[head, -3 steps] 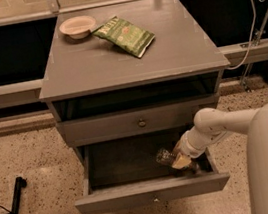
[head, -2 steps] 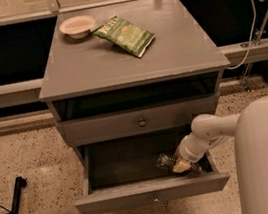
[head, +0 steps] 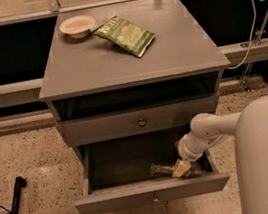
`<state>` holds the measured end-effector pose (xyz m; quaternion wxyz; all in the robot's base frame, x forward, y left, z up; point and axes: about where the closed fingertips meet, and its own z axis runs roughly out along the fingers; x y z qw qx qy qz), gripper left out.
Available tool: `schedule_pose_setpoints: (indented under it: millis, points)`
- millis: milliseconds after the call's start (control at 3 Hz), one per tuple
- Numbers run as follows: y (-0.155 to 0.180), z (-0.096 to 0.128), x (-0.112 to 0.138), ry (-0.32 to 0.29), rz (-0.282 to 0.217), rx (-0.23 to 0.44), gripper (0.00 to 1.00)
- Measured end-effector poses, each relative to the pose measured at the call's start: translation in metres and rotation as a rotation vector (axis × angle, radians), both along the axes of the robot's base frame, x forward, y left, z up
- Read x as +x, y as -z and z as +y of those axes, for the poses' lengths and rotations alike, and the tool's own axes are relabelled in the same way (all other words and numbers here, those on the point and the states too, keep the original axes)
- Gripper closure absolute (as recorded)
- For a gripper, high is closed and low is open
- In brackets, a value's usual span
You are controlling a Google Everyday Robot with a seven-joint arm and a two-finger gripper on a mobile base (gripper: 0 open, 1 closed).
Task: Place water bottle into middle drawer
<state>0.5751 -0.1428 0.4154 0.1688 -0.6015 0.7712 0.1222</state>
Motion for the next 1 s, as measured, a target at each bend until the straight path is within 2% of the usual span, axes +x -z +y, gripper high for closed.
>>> schedule_pose_setpoints:
  millis: [333, 667, 1000]
  points:
    - [-0.009, 0.010, -0.005, -0.015, 0.013, 0.010, 0.00]
    - [-0.063, 0.027, -0.035, -0.080, -0.028, 0.095, 0.00]
    - [-0.099, 0.020, -0.056, -0.083, -0.051, 0.144, 0.00]
